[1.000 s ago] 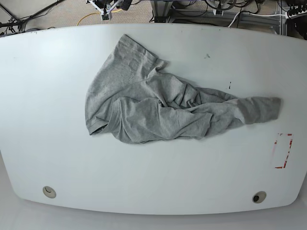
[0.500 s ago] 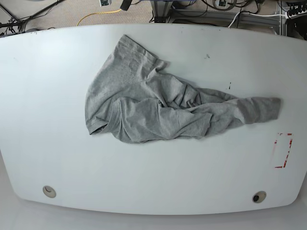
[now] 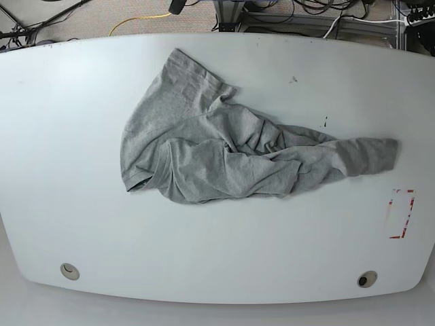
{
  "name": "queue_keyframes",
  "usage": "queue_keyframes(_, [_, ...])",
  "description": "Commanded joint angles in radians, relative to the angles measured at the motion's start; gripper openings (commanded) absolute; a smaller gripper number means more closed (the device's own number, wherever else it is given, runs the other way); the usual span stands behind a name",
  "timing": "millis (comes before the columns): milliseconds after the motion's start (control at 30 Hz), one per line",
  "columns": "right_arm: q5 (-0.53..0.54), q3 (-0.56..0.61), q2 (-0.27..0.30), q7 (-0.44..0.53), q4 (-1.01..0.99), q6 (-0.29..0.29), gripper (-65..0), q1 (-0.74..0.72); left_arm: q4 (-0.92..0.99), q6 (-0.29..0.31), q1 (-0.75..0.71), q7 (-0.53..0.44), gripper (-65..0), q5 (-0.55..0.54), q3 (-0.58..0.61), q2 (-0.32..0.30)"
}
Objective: Fold the T-shirt properly
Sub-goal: 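Move the right gripper from rest toward the crumpled grey T-shirt, then grasp the shirt edges with the right and left grippers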
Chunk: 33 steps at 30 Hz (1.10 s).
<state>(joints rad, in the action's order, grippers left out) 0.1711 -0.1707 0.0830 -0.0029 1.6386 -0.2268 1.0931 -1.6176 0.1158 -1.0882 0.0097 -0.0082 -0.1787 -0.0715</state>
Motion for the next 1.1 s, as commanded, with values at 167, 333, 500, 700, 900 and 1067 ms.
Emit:
queue_keyframes(167, [0.075, -0.008, 0.010, 0.017, 0.214, -0.007, -40.4, 0.112, -0.238, -0.001, -0.111, -0.015, -23.6, -0.003, -0.064, 0.006])
queue_keyframes(333, [0.078, -0.072, 0.001, 0.017, 0.323, -0.007, -40.4, 0.135, -0.349, -0.001, -0.169, -0.015, -23.6, -0.103, -0.081, 0.000])
queue_keyframes(500, [0.078, -0.103, 0.001, 0.017, 0.368, -0.007, -40.4, 0.084, -0.372, 0.000, -0.186, -0.015, -23.6, -0.241, -0.155, -0.001])
queue_keyframes(700, [0.080, -0.115, 0.011, 0.013, 0.364, -0.030, -39.5, -0.032, -0.373, 0.000, -0.160, -0.015, -23.3, -0.304, -0.204, 0.000])
queue_keyframes(900, [0.078, -0.115, 0.010, -0.144, 0.381, -0.116, -33.0, -0.178, -0.373, 0.000, -0.125, -0.015, -11.7, -0.321, -0.206, 0.002])
queue_keyframes(1067, [0.080, -0.117, 0.004, -0.269, 0.380, -0.178, -23.8, -0.299, -0.372, 0.000, -0.091, -0.015, -5.7, -0.321, -0.226, 0.006])
